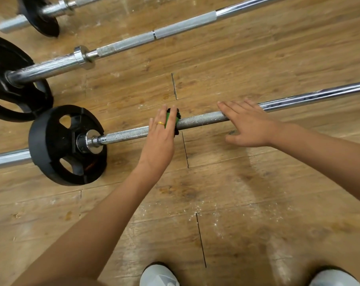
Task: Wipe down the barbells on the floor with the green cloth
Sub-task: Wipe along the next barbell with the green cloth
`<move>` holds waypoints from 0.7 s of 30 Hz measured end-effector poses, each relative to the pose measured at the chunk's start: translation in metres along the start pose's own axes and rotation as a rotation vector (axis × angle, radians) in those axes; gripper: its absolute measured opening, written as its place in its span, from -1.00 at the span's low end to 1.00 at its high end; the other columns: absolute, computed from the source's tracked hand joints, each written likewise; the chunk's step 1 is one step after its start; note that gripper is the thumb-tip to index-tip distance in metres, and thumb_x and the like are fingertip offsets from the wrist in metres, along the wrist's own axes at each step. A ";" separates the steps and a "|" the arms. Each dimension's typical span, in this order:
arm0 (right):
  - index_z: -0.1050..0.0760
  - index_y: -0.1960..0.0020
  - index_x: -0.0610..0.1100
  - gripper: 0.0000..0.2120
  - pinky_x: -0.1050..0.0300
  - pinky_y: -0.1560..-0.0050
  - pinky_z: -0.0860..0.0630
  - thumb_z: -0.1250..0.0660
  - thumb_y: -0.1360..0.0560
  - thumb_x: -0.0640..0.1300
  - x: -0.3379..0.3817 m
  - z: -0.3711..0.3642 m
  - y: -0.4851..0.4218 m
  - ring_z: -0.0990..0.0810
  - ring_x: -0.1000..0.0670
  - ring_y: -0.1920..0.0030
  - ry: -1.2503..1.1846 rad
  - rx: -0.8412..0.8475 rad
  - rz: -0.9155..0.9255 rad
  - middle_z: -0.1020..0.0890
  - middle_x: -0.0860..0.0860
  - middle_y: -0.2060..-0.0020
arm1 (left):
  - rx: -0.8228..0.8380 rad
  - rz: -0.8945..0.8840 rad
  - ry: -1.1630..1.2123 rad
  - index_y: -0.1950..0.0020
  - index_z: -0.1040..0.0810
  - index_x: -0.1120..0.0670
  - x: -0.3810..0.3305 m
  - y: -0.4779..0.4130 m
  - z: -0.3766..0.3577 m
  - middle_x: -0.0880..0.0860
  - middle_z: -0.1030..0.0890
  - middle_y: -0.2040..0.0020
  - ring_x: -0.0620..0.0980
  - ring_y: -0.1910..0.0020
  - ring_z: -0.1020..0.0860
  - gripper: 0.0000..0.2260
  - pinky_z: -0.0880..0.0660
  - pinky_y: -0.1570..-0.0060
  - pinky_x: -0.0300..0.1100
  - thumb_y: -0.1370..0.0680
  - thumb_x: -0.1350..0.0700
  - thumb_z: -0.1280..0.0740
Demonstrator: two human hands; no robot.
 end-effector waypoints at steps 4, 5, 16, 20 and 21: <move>0.17 -0.64 -0.09 -0.05 -0.06 -0.57 0.18 -0.26 -0.48 0.25 0.001 -0.001 -0.001 -0.04 -0.07 -0.60 0.003 -0.018 -0.007 -0.06 -0.05 -0.62 | 0.007 0.012 -0.015 -0.65 0.02 0.18 -0.009 0.010 -0.006 0.20 -0.01 -0.65 0.24 -0.63 0.08 -0.23 -0.07 -0.57 0.16 -0.48 0.55 -0.11; 0.16 -0.64 -0.09 -0.05 -0.06 -0.56 0.18 -0.27 -0.48 0.25 0.002 0.000 0.000 -0.04 -0.08 -0.59 0.004 -0.024 -0.011 -0.07 -0.06 -0.62 | 0.015 -0.012 -0.019 -0.65 0.03 0.19 -0.013 0.009 -0.007 0.20 -0.01 -0.65 0.24 -0.63 0.08 -0.22 -0.07 -0.58 0.15 -0.47 0.55 -0.11; 0.16 -0.64 -0.08 -0.08 -0.06 -0.57 0.22 -0.24 -0.50 0.25 0.003 -0.002 0.008 0.00 -0.06 -0.61 -0.018 -0.013 -0.007 -0.03 -0.05 -0.62 | -0.021 0.072 0.016 -0.64 -0.03 0.19 -0.004 0.010 -0.002 0.16 -0.11 -0.64 0.16 -0.63 0.00 -0.29 0.03 -0.60 0.02 -0.52 0.54 -0.12; 0.17 -0.64 -0.09 -0.05 -0.08 -0.57 0.24 -0.23 -0.48 0.28 0.007 -0.006 0.012 0.04 -0.06 -0.61 -0.020 -0.034 -0.016 -0.03 -0.05 -0.62 | -0.002 0.009 0.009 -0.64 0.01 0.22 -0.031 0.007 -0.007 0.19 -0.07 -0.64 0.19 -0.63 0.04 -0.25 0.01 -0.60 0.06 -0.48 0.54 -0.12; 0.18 -0.64 -0.08 -0.05 -0.09 -0.58 0.24 -0.23 -0.47 0.28 0.007 -0.007 0.013 0.04 -0.05 -0.61 -0.019 -0.036 -0.018 -0.03 -0.05 -0.62 | 0.010 -0.026 -0.002 -0.64 0.04 0.22 -0.039 0.005 -0.009 0.19 -0.04 -0.65 0.19 -0.64 0.05 -0.24 0.04 -0.60 0.04 -0.48 0.53 -0.11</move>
Point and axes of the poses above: each hand's wrist, its own y-axis away from the middle knuckle, its own z-axis out of the back of the hand, x = y × z, the point moved 5 cm from there along -y, towards the middle knuckle
